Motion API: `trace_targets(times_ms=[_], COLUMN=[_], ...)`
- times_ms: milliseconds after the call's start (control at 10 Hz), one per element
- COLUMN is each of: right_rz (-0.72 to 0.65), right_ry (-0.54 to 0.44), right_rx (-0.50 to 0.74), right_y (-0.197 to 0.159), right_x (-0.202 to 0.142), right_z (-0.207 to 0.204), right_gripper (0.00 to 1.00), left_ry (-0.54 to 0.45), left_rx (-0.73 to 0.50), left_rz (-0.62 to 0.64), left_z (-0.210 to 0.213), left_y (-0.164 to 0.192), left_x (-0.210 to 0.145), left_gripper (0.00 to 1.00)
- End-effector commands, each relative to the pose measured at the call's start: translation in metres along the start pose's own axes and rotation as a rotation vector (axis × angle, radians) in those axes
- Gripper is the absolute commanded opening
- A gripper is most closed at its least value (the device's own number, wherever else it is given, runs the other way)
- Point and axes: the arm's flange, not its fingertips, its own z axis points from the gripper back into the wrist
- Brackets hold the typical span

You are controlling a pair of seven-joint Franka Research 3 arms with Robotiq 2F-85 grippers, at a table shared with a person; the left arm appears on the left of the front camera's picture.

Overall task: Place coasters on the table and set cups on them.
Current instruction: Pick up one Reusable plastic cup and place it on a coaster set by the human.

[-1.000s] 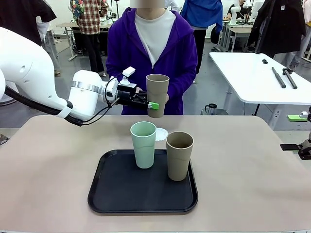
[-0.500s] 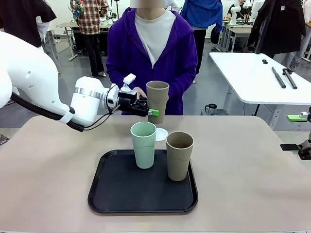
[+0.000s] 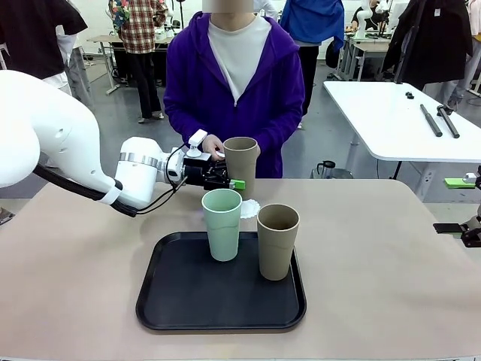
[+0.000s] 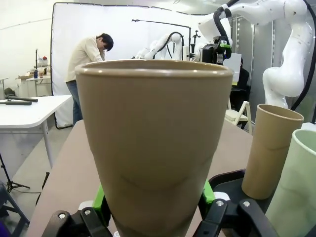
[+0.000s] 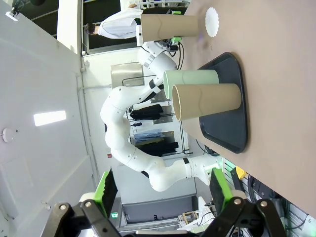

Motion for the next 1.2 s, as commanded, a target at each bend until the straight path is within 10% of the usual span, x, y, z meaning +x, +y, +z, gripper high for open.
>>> trace_targets(times_ms=[0, 1100], right_rz=[-0.013, -0.013], right_ry=[-0.002, -0.002], right_rx=[0.0, 0.0], right_y=[0.0, 0.0], right_x=[0.0, 0.0], right_z=[0.0, 0.0], right_gripper=[1.0, 1.0], left_ry=[-0.036, 0.097], left_rx=[-0.011, 0.023], left_rz=[-0.009, 0.104], left_z=[-0.007, -0.004], left_y=[0.011, 0.015], left_x=[-0.003, -0.025], left_gripper=[0.84, 0.84])
